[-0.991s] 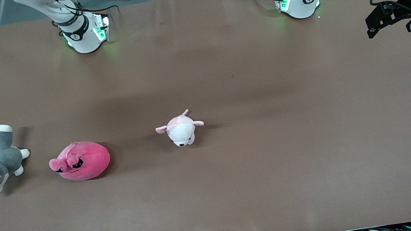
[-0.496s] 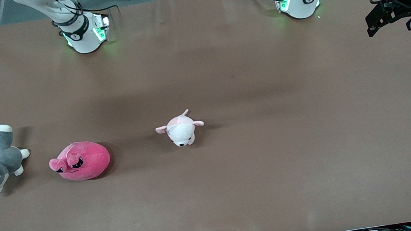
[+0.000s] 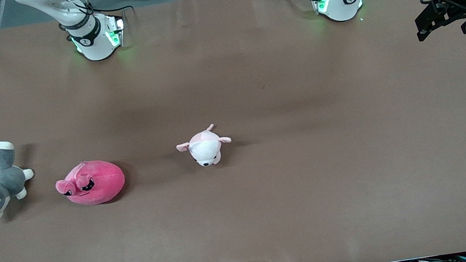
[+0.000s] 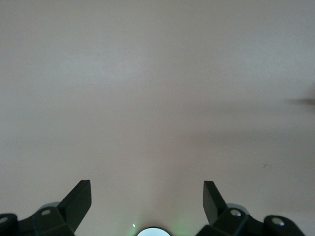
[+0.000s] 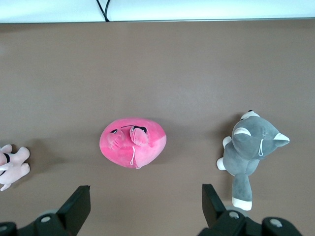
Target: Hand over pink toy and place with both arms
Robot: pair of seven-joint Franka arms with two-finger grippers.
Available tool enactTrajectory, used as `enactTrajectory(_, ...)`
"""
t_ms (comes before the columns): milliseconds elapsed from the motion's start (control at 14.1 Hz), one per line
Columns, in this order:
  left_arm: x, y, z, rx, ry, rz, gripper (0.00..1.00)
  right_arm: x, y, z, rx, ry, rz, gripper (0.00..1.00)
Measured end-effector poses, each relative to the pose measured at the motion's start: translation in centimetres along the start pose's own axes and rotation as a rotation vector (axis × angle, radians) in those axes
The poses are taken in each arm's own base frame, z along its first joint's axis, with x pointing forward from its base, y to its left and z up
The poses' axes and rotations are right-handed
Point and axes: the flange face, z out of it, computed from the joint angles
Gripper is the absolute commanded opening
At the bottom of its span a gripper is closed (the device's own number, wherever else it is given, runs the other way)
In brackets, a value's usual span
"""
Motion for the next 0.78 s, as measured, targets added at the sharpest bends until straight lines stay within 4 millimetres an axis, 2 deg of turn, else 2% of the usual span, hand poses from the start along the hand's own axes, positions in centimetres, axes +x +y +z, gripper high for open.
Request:
enactTrajectory(496,0.0,0.0,-0.3,-0.001,0.006,0.000,1.00,-3.8,-0.2,-0.3,-0.002,-0.013,0.022,1.00)
enactTrajectory(779,0.0,-0.2,-0.6,-0.002,0.013,-0.003,1.00,-6.0,-0.2,0.9,-0.001,-0.009,0.025,1.00)
